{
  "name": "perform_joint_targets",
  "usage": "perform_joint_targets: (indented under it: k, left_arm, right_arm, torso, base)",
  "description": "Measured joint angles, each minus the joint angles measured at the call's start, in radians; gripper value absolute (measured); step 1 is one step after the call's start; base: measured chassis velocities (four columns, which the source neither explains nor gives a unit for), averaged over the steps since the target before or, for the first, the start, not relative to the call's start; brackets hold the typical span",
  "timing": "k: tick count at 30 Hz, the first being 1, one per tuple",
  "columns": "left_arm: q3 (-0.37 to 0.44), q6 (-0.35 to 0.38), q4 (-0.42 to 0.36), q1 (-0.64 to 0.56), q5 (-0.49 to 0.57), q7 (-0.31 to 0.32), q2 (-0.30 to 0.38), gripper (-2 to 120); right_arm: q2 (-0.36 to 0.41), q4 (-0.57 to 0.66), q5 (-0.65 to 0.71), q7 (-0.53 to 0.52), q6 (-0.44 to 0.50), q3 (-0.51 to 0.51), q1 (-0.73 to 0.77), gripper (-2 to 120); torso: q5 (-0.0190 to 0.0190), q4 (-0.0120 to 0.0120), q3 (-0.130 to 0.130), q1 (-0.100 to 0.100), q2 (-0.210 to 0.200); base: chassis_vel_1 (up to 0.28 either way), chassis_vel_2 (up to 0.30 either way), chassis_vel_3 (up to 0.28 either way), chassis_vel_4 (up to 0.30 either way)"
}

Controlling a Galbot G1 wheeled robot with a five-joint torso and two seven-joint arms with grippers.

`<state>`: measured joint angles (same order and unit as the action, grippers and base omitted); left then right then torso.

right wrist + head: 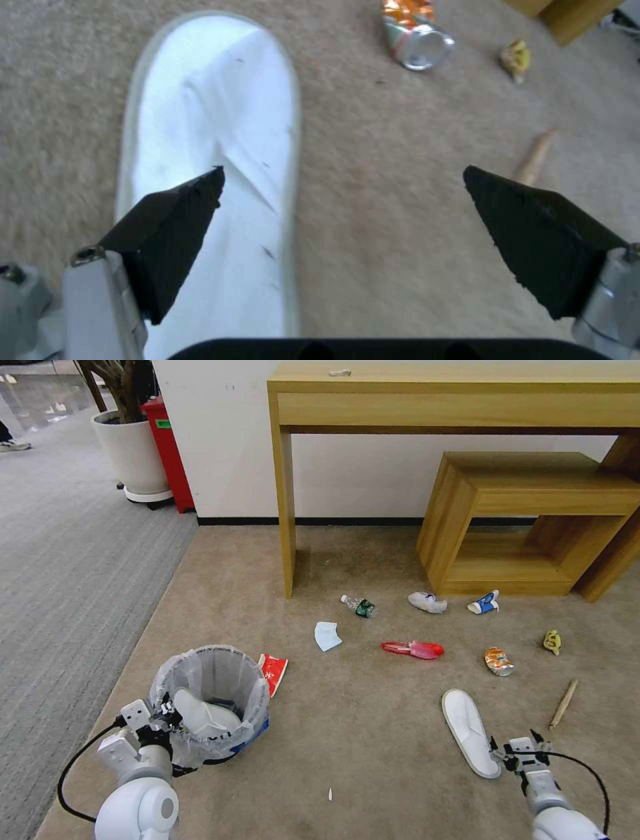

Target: Pick up the trash bin and place the garbage on the floor into it.

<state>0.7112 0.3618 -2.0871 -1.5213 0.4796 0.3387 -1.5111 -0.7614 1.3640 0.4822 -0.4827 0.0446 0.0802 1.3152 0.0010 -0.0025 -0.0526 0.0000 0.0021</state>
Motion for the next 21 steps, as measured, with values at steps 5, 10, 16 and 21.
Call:
perform_joint_targets:
  k: [5,10,16,21]
  left_arm:
    - [0.005,-0.004,-0.013,-0.014,-0.003,0.000,-0.006,3]
    - [0.009,-0.005,-0.019,-0.020,-0.003,-0.001,-0.005,3]
    - [0.009,-0.009,-0.019,-0.023,-0.002,-0.002,-0.005,3]
    - [0.009,-0.010,-0.020,-0.023,-0.001,-0.002,-0.004,3]
  right_arm:
    - [-0.086,-0.131,-0.008,0.014,0.013,-0.090,-0.142,93]
    - [-0.121,-0.199,-0.010,0.021,0.023,-0.123,-0.195,92]
    - [-0.155,-0.281,-0.017,0.029,0.044,-0.149,-0.241,92]
    - [-0.169,-0.324,-0.017,0.041,0.055,-0.162,-0.271,92]
  torso:
    - [-0.0003,0.0003,0.000,0.000,0.000]
    - [-0.0001,0.0002,0.000,0.000,0.000]
    - [-0.0003,-0.0001,0.000,0.000,0.000]
    - [-0.0003,-0.0001,0.000,0.000,0.000]
  base:
    - [0.000,0.000,0.000,0.000]
    - [0.000,0.000,0.000,0.000]
    - [0.000,0.000,0.000,0.000]
    - [0.000,0.000,0.000,0.000]
